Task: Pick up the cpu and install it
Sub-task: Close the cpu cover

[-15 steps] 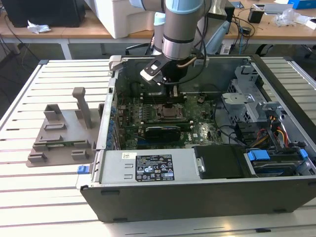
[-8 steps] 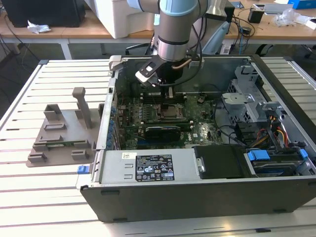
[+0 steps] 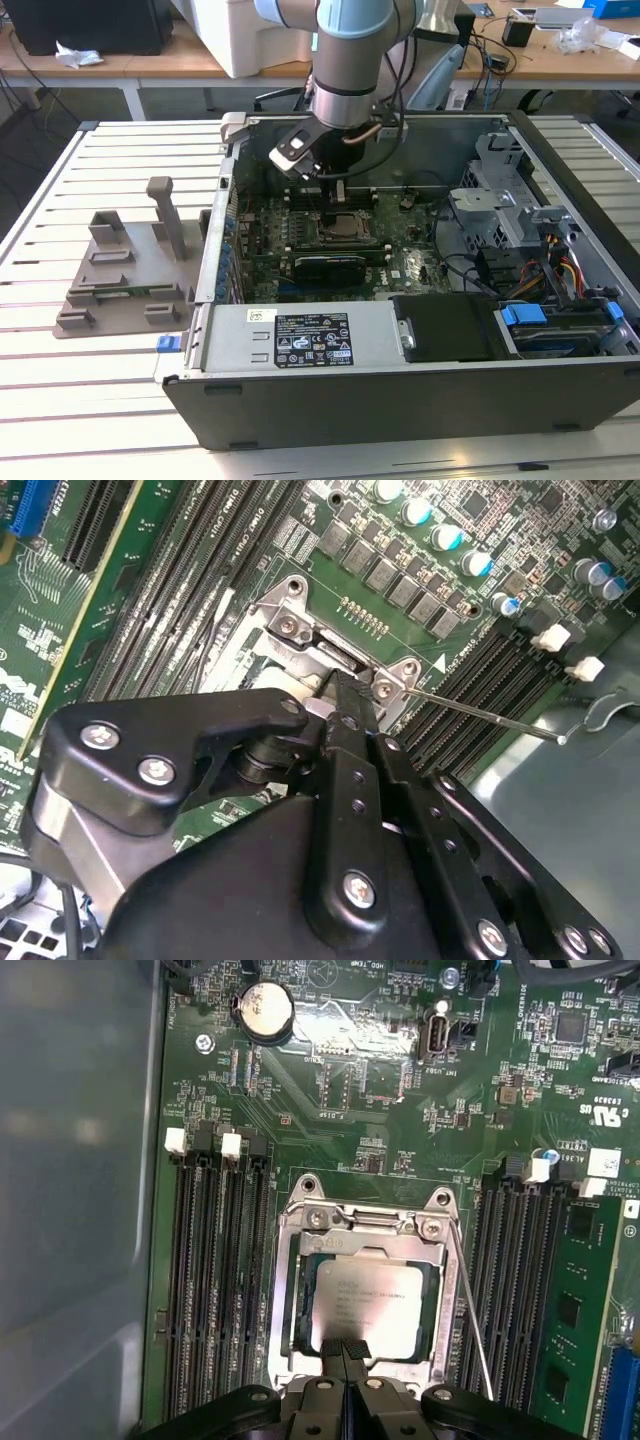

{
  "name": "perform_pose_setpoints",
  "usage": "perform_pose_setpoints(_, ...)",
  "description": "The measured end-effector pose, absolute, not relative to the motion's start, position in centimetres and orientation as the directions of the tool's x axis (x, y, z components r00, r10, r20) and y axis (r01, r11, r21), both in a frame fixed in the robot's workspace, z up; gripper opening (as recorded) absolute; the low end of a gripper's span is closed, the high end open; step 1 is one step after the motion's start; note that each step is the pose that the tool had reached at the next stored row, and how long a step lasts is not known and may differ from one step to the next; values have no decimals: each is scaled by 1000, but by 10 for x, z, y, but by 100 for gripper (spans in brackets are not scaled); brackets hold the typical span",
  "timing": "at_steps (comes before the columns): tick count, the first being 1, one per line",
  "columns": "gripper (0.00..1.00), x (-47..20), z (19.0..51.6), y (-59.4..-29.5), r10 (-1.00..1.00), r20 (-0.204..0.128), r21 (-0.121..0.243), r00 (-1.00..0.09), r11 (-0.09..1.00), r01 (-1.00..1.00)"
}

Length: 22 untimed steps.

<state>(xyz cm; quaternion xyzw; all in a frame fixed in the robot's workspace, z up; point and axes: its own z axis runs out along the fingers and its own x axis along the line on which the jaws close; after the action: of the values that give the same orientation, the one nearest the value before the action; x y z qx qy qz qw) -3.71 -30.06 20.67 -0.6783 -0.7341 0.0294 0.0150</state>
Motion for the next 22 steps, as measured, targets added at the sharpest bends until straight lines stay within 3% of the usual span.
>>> perform_pose_setpoints(11,11,-29,215,-301,997,-17,-67,-79,78,995)
perform_pose_setpoints(22,11,48,214,-301,997,-11,-146,-80,78,986)
